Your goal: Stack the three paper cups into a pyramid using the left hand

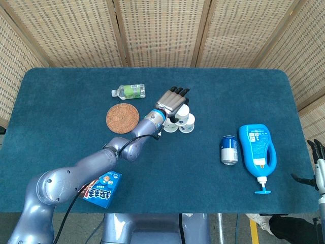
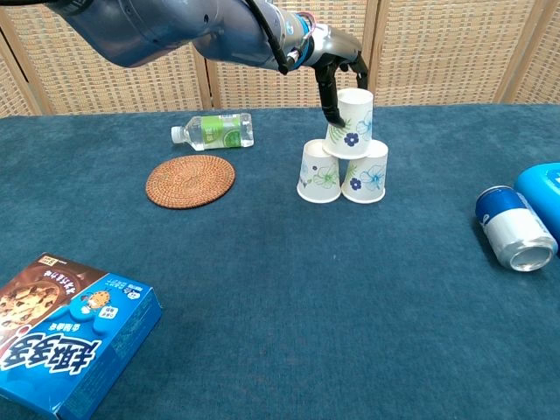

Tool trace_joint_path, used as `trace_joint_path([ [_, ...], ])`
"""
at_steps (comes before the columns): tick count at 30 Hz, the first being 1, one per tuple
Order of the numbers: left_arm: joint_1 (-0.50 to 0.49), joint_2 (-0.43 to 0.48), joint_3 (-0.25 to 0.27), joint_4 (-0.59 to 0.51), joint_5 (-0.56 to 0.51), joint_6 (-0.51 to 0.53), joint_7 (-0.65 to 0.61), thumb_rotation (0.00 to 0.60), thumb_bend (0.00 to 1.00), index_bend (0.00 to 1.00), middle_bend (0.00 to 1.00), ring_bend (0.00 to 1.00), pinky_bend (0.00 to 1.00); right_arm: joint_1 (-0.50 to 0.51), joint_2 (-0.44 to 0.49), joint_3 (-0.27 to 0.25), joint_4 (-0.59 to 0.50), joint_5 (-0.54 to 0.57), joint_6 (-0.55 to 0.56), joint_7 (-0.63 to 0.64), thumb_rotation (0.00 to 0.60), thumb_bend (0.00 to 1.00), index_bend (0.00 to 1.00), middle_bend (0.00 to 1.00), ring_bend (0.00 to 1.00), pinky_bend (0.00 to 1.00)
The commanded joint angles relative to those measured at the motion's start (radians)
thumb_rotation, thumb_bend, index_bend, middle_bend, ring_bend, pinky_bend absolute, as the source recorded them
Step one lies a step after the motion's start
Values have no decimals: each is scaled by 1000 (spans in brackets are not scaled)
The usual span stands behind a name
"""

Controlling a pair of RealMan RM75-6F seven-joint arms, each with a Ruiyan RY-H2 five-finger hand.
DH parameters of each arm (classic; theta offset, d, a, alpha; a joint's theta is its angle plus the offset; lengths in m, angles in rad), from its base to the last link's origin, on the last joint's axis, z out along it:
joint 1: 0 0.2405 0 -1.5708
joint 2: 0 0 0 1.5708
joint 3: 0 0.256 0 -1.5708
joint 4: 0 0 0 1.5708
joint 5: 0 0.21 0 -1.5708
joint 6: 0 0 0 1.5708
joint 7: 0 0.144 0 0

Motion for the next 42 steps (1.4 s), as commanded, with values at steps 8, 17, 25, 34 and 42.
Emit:
trace_joint_path([
  [8, 2, 33, 17, -34, -29, 37, 4, 600, 274, 152, 0, 0, 37, 1, -1, 0, -4, -1, 0, -7, 600, 151, 50, 0, 0, 100],
  [17, 57, 164, -36, -350, -64, 272, -4, 600, 277, 132, 0, 0, 37, -1, 1, -4, -12, -10, 7, -14, 600, 150, 49, 0, 0, 100],
  [25, 274, 385, 47, -940, 35, 797, 116, 600, 282, 127, 0, 0, 37, -4, 0, -10, -34, -30, 35, -46, 600, 151, 48, 0, 0, 100],
  [34, 593, 534, 268, -1217, 362, 1096, 77, 600, 282, 117, 0, 0, 36, -15, -2, -17, -78, -63, 97, -118, 600, 152, 48, 0, 0, 100],
  [42, 866, 512, 422, -1131, 596, 1247, -1, 600, 282, 116, 0, 0, 32, -32, -1, -18, -123, -77, 159, -188, 600, 151, 44, 0, 0, 100],
])
